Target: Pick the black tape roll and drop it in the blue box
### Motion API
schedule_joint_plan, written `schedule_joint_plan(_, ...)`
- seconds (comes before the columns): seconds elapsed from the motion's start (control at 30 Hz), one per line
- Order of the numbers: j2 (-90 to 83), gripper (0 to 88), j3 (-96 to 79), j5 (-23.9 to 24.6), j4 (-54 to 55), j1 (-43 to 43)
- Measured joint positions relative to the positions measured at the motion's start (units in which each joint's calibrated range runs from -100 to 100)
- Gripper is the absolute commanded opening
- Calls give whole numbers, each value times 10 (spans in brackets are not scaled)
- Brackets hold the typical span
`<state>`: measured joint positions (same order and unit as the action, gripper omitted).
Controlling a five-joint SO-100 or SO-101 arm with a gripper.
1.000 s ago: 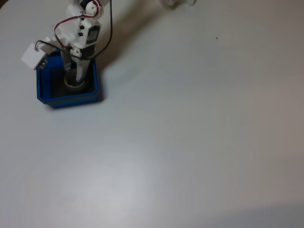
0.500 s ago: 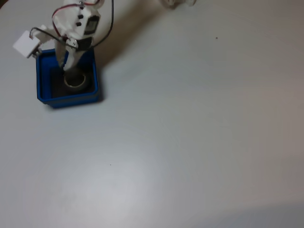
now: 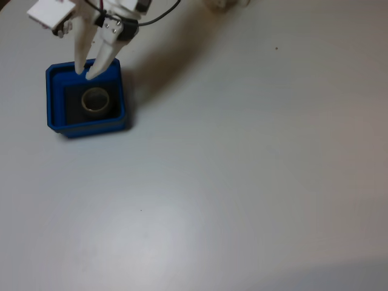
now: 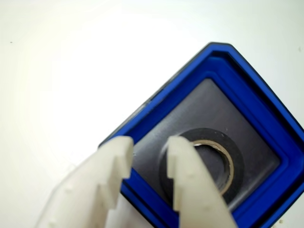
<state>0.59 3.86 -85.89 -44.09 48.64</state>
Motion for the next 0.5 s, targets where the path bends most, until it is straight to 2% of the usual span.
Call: schedule_joint_plan(0.5,-85,10,0,0,0,-169)
